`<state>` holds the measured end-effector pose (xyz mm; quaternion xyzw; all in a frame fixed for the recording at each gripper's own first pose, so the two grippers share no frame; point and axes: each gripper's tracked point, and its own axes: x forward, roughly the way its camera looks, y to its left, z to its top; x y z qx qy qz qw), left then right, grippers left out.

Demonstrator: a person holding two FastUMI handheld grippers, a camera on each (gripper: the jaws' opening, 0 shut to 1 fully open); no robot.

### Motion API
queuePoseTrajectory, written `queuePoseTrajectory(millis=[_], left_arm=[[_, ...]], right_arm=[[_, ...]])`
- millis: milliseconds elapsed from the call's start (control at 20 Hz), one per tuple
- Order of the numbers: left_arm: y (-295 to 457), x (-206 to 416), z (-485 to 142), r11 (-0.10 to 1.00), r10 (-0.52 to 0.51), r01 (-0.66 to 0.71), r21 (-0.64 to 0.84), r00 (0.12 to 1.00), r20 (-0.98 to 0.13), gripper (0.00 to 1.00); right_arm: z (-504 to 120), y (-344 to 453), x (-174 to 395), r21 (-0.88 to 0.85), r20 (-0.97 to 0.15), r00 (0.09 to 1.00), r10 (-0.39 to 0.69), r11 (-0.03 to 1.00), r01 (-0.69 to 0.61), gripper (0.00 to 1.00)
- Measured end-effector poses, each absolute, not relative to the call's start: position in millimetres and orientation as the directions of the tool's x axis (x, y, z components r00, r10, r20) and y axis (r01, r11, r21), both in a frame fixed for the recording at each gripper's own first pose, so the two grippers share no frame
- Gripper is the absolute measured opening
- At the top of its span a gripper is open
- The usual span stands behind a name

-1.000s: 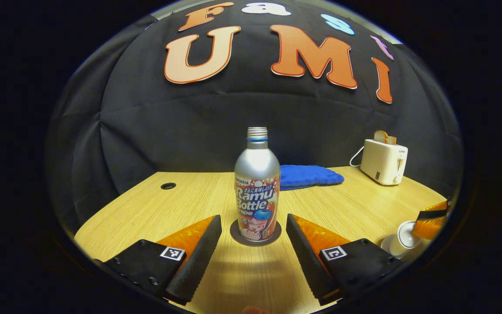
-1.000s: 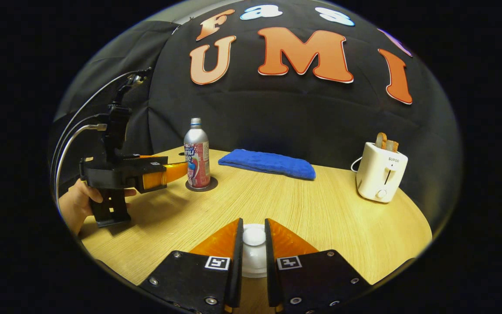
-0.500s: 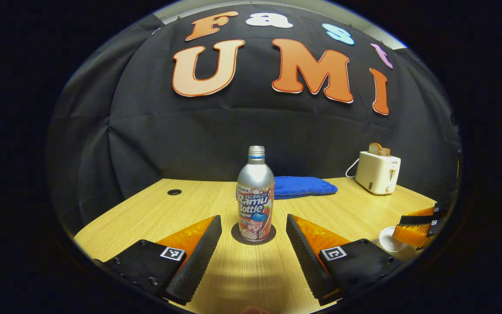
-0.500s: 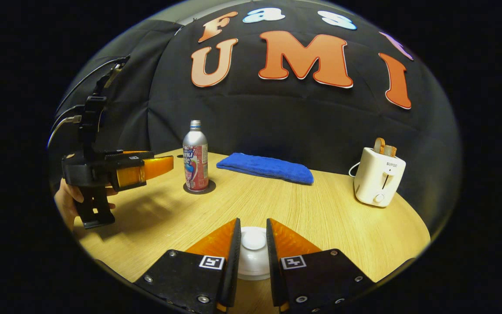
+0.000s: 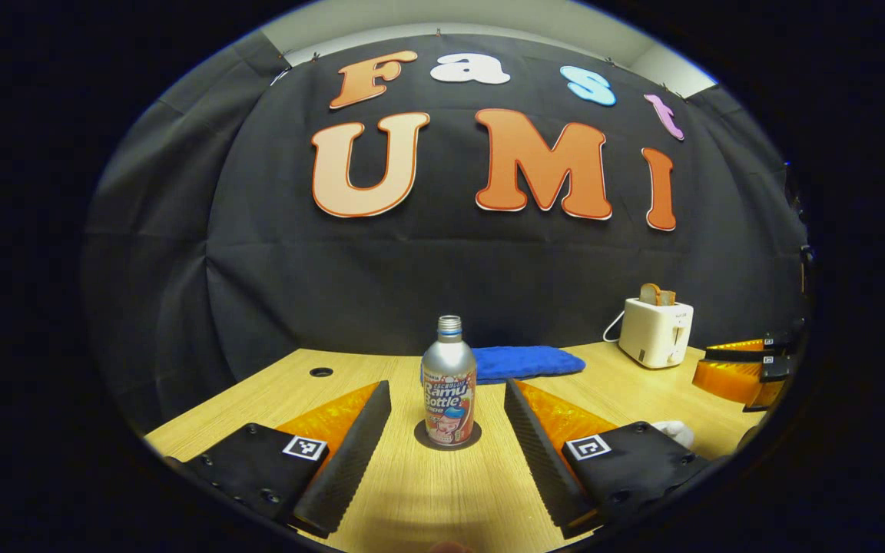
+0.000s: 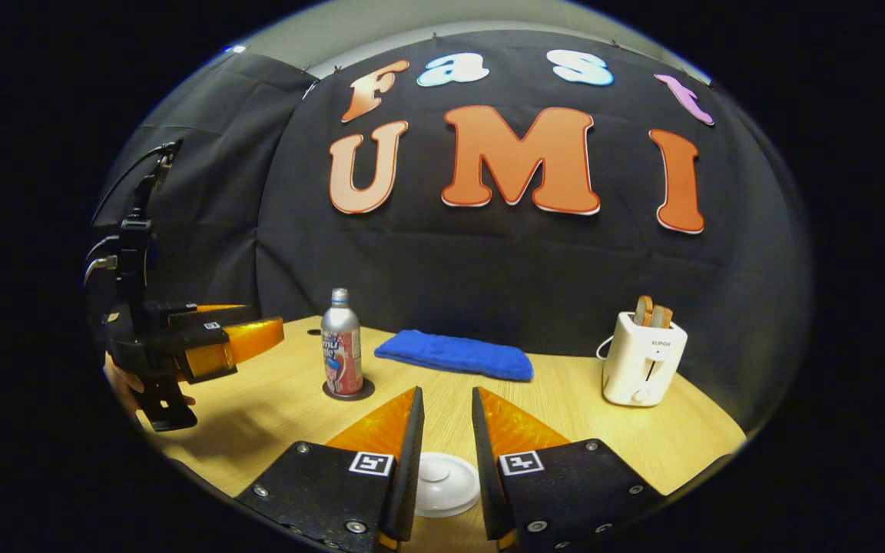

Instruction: Open the teacup lid with one hand, grasp the water bottle and pour water into the teacup with the other hand; after pouring, place the water bottle on the coaster and then close the teacup lid.

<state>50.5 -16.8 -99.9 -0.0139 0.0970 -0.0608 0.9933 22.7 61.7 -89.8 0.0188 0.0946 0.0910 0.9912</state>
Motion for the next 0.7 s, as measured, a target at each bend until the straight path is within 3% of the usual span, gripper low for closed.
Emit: queuePoseTrajectory(millis=[300, 400, 700], left_arm=[[-16.5, 31.8, -68.5, 0.995, -0.098, 0.094, -0.039, 0.987, -0.126, 1.00], [-14.4, 25.4, -61.3, 0.996, -0.091, 0.088, -0.035, 0.990, -0.107, 0.94], [-3.2, 12.3, -46.8, 0.998, -0.052, 0.050, -0.029, 0.996, -0.069, 1.00]], right_arm=[[-44.0, 52.0, 18.1, 0.055, -0.059, 0.986, 0.157, 0.987, -0.154, 0.54], [-36.7, 48.8, 17.2, 0.057, -0.038, 0.988, 0.147, 0.988, -0.145, 0.61], [-18.1, 41.1, 13.8, 0.050, 0.026, 0.993, 0.118, 0.992, -0.119, 0.77]])
